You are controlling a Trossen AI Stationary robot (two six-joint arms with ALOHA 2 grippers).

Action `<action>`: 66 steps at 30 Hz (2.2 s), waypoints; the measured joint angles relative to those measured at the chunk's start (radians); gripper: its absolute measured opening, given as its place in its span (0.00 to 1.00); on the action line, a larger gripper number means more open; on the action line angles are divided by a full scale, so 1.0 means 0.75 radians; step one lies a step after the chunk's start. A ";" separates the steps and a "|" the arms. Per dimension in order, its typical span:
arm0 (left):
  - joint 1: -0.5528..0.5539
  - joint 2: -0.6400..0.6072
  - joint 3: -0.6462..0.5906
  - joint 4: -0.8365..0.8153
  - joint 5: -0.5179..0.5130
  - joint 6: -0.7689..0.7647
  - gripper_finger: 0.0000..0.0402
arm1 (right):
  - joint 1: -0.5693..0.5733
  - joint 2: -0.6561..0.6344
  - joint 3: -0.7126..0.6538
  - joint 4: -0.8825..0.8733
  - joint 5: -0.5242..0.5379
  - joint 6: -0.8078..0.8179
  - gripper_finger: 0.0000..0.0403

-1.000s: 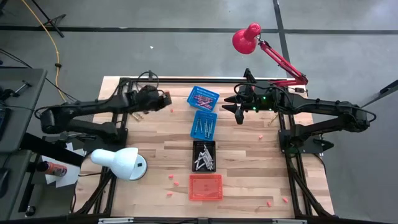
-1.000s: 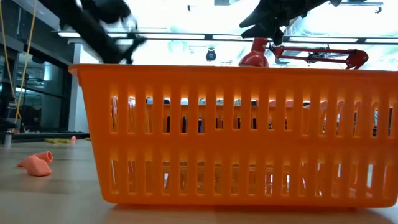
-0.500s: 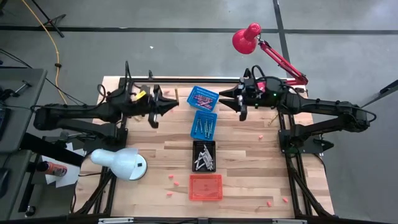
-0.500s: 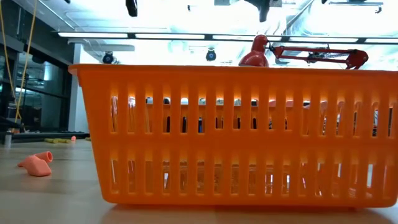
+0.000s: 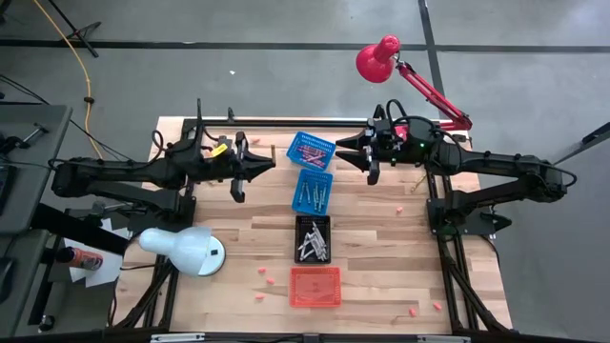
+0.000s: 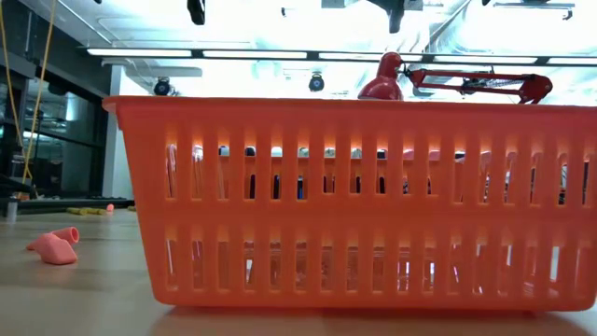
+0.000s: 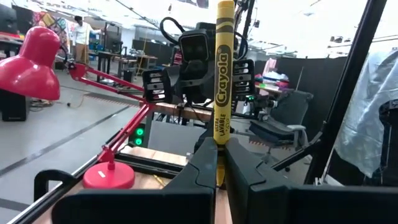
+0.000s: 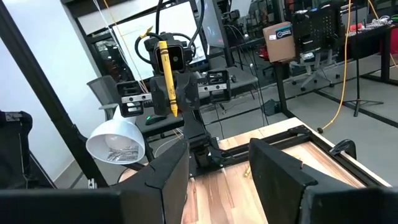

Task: Sort crayons
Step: Put the yellow crayon into the orange bin

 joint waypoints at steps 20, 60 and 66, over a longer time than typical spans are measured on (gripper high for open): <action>-0.335 0.694 0.710 -1.104 0.005 0.574 0.00 | -0.027 -0.120 0.000 -0.096 0.013 -0.151 0.40; -0.674 1.332 1.088 -1.268 -0.029 0.421 0.00 | -0.091 -0.212 0.000 -0.387 0.027 -0.019 0.40; -0.634 1.332 1.088 -1.266 -0.031 0.369 0.01 | -0.091 -0.212 0.000 -0.392 0.032 0.082 0.40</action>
